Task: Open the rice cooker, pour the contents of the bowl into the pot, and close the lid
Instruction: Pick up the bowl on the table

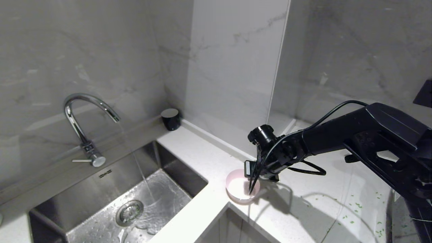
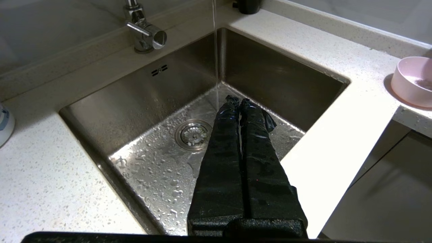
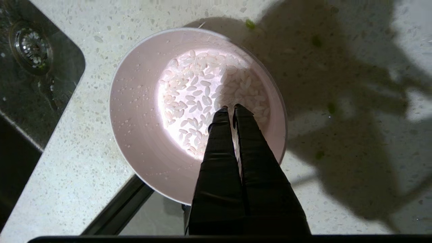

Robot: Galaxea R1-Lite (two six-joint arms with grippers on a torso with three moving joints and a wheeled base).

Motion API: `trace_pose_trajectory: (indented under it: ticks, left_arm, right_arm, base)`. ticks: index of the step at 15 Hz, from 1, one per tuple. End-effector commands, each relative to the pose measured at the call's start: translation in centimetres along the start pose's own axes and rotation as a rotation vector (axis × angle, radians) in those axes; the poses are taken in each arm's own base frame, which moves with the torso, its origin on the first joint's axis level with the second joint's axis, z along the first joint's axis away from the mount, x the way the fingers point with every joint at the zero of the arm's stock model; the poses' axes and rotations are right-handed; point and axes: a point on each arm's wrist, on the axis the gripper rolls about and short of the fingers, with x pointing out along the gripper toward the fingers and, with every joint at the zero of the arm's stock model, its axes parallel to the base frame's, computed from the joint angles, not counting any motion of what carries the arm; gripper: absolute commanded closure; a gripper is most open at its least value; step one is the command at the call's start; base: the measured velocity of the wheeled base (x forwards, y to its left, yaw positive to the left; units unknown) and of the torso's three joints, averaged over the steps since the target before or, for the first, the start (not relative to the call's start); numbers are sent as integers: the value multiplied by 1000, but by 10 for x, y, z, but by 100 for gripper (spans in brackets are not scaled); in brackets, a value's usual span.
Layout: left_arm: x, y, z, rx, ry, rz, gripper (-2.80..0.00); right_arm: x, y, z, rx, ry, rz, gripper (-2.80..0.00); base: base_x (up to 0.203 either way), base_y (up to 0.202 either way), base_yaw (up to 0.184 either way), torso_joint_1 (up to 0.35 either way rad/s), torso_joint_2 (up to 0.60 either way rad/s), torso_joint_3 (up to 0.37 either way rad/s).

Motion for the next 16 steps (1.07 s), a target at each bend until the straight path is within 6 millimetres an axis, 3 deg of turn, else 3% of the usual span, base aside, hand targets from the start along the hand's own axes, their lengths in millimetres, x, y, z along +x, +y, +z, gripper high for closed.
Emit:
trace_pose_trajectory:
  ticks: [1,4,7,12,16]
  left_arm:
    - [0,0,0,0,0,0,0]
    - [0,0,0,0,0,0,0]
    - [0,0,0,-2,0,3,0]
    - [0,0,0,-13,-1,7,0]
    - [0,0,0,-11,0,8,0]
  right_arm:
    - [-11,1,2,4,-30,-10,0]
    - [-51,2,7,12,-100,16,0]
    - [-108,2,1,9,-180,61,0]
    - [-222,-20,-48,2,-361,122,0]
    - [-289,-50,-99,-21,-576,40,0]
  base:
    - [0,0,0,0,0,0]
    - [0,0,0,0,0,0]
    - [0,0,0,0,0,0]
    - [0,0,0,0,0,0]
    - [0,0,0,0,0,0]
